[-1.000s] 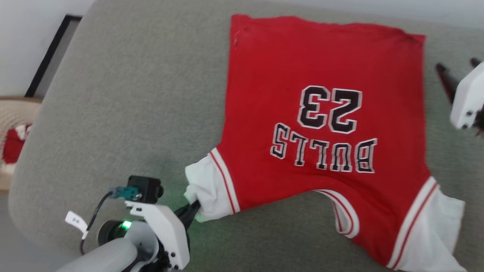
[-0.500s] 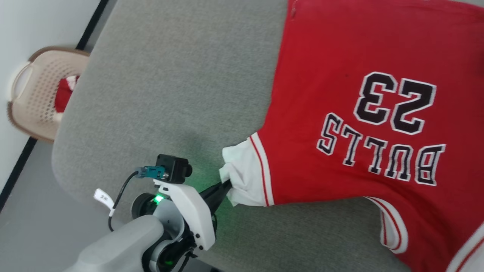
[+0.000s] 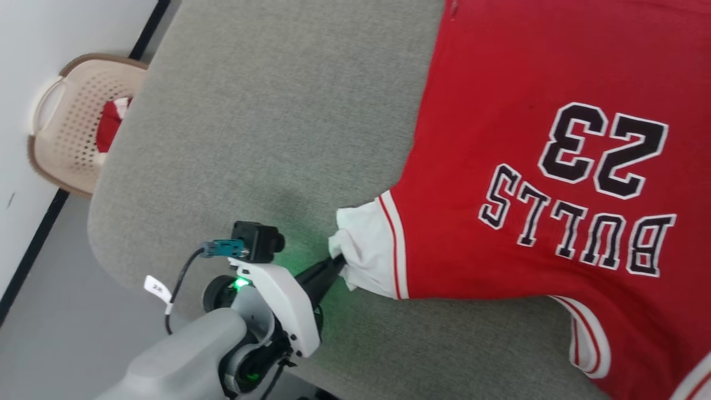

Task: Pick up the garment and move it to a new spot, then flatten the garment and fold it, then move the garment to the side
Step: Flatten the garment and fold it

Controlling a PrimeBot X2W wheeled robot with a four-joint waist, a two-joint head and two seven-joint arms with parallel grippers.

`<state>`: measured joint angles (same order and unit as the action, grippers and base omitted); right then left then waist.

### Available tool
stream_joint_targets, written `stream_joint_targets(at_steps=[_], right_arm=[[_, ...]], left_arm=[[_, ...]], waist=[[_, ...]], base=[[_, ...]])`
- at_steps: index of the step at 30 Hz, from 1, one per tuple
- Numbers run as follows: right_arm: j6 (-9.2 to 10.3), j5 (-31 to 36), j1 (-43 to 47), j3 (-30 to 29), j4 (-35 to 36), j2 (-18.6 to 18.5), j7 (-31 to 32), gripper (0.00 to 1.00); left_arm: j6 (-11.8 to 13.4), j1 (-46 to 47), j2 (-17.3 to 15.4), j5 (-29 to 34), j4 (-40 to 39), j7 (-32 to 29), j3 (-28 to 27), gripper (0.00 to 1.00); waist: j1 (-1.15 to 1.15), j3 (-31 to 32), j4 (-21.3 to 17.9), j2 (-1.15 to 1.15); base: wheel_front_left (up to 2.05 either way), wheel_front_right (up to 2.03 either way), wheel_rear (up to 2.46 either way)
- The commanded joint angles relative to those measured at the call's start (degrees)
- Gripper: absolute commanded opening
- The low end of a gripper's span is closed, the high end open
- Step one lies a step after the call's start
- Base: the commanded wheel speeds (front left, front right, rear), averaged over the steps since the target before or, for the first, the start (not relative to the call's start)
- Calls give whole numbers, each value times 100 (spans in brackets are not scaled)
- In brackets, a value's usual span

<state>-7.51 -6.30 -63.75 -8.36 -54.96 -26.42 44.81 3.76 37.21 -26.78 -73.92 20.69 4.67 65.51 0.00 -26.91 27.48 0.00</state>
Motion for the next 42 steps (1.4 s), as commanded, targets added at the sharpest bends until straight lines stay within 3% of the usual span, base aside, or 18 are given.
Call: stream_joint_targets(at_steps=[1, 9, 16, 20, 26, 30, 34, 38, 39, 40, 41, 42], right_arm=[[3, -11, 341, 173, -264, 152, 270, 0], [2, -732, 459, 1095, 434, 415, 386, 0], [3, -1853, 1296, 2004, 1888, 251, 705, 0], [3, -2365, 1993, 2156, 2884, 78, 979, 0], [3, -2833, 3291, 1896, 4317, 3, 1402, 0], [3, -2920, 4415, 1422, 5306, 200, 1799, 0], [3, -2789, 5210, 1010, 5873, 461, 1967, 0], [3, -2584, 5659, 771, 5968, 737, 1689, 0], [3, -2533, 5746, 752, 5913, 789, 1551, 14], [3, -2445, 5750, 690, 5855, 844, 1352, 45], [3, -2373, 5754, 660, 5767, 889, 1198, 100], [4, -2336, 5770, 685, 5683, 923, 1083, 100]], left_arm=[[103, -27, -125, -7, 273, 35, -61, 0], [161, -201, -431, -92, 346, 221, -203, 0], [300, -399, -740, -207, 214, 307, -334, 0], [424, -489, -874, -255, 72, 292, -370, 0], [636, -612, -1100, -314, -166, 258, -452, 0], [752, -655, -1245, -364, -329, 247, -502, 0], [813, -693, -1312, -367, -428, 250, -515, 0], [839, -714, -1339, -378, -489, 266, -516, 0], [835, -721, -1347, -387, -502, 279, -520, 0], [832, -740, -1357, -394, -511, 289, -528, 0], [827, -773, -1369, -407, -516, 306, -533, 0], [826, -800, -1377, -416, -522, 307, -538, 0]], waist=[[0, 103, -179, 0], [0, 415, -720, 0], [0, 756, -1308, 0], [0, 901, -1606, 0], [0, 1041, -1973, 0], [0, 1086, -2143, 0], [0, 1097, -2194, 0], [0, 1109, -2218, 0], [0, 1115, -2228, 0], [0, 1119, -2239, 0], [0, 1125, -2253, 0], [0, 1132, -2263, 0]], base=[[0, 0, 0], [0, 0, 0], [0, 0, 0], [0, 0, 0], [0, 0, 0], [0, 0, 0], [0, 0, 0], [0, 0, 0], [0, 0, 0], [0, 0, 0], [0, 0, 0], [0, 0, 0]])
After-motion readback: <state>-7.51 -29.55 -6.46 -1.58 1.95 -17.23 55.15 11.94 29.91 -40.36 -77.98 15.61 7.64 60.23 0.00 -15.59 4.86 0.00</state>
